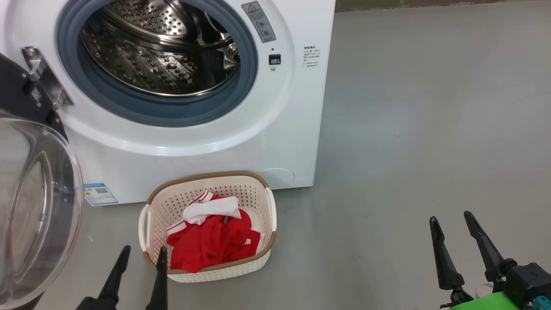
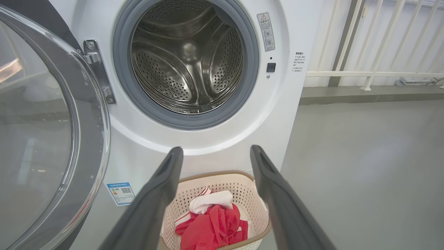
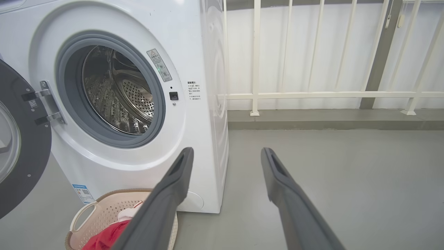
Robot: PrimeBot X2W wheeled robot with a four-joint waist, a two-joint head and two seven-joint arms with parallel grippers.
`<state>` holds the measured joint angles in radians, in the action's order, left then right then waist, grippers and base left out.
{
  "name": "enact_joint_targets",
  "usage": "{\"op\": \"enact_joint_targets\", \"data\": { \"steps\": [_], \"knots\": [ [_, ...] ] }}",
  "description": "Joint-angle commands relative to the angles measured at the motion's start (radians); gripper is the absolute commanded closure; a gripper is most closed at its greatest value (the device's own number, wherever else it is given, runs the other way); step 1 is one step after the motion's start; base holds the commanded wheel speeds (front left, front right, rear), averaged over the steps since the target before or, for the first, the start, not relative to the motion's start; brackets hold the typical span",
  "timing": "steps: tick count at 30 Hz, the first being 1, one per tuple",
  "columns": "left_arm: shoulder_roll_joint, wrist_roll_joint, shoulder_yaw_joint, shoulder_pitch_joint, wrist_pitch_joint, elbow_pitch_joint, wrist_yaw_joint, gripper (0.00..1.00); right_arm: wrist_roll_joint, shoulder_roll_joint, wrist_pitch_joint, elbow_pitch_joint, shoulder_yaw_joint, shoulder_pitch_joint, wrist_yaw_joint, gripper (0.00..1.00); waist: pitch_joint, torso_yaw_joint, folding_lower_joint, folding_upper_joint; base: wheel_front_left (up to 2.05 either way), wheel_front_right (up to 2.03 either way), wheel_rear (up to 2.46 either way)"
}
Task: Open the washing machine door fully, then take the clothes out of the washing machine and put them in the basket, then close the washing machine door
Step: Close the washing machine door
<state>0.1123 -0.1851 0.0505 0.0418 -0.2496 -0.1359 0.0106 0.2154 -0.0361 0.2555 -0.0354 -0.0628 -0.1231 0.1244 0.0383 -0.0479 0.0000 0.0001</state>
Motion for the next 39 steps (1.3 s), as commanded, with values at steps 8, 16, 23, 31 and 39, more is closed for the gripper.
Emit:
{"op": "enact_joint_targets", "data": {
  "steps": [8,16,23,31,39],
  "knots": [
    [0.008,0.024,-0.041,-0.044,-0.012,0.044,-0.036,0.00,-0.010,-0.014,0.006,0.029,0.015,0.029,0.006,0.00,0.001,0.024,0.0000,-0.0001,0.00,0.00,0.00],
    [0.002,0.033,-0.053,-0.041,-0.012,0.078,-0.062,0.00,-0.015,-0.014,0.006,0.037,0.016,0.032,0.006,0.00,0.008,0.069,0.0000,-0.0001,0.00,0.00,0.00],
    [0.000,0.051,-0.064,-0.039,-0.012,0.097,-0.098,0.00,-0.022,-0.014,0.006,0.040,0.027,0.044,0.006,0.00,0.016,0.126,0.0000,-0.0001,0.00,0.00,0.00],
    [-0.005,0.054,-0.066,-0.044,-0.012,0.115,-0.114,0.00,-0.028,-0.014,0.006,0.045,0.036,0.055,0.006,0.00,0.022,0.210,0.0000,-0.0001,0.00,0.00,0.00],
    [-0.012,0.056,-0.063,-0.038,-0.012,0.131,-0.129,0.00,-0.042,-0.014,0.006,0.055,0.045,0.063,0.006,0.00,0.028,0.304,0.0000,-0.0001,0.00,0.00,0.00]
  ]
}}
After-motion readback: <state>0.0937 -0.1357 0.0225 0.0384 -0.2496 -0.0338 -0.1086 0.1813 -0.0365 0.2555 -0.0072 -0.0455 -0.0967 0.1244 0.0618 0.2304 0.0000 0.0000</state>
